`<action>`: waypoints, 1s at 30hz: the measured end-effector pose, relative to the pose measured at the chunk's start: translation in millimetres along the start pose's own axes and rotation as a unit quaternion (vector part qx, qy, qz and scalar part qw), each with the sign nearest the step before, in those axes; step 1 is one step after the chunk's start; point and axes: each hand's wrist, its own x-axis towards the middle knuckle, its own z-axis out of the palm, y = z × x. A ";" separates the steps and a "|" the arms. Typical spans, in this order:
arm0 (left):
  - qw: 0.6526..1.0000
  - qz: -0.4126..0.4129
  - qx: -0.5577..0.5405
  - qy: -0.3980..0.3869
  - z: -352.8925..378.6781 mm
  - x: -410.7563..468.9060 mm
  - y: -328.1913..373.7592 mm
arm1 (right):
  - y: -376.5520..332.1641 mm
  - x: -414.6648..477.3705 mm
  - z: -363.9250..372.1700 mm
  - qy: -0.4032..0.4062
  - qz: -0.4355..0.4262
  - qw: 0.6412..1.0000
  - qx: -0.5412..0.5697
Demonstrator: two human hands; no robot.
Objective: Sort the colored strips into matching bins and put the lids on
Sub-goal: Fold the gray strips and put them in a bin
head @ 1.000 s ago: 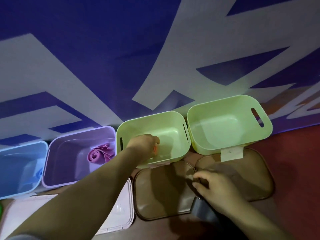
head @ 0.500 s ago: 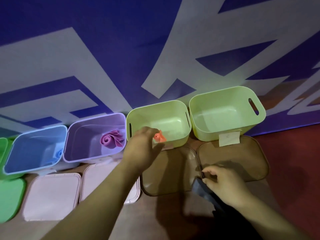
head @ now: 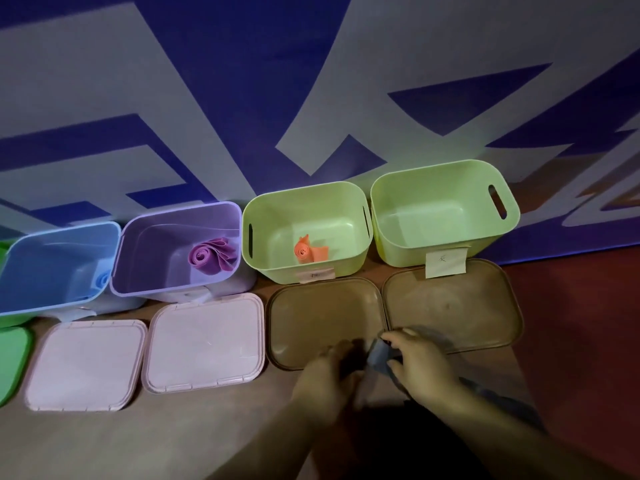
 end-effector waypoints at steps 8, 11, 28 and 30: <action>0.997 0.018 0.075 -0.015 10.7 28.6 13.9 | 12.0 2.5 3.8 -0.007 -0.007 1.000 0.022; 0.999 0.005 0.033 0.015 14.0 25.4 18.3 | 11.4 -3.7 -3.0 0.022 -0.010 0.999 0.049; 0.940 0.092 -0.243 0.221 -45.7 -60.2 64.9 | 38.2 -101.8 -50.0 0.103 0.082 0.981 0.140; 0.928 0.081 -0.272 0.242 -51.8 -70.8 63.3 | 36.7 -111.2 -46.0 0.104 0.082 0.982 0.138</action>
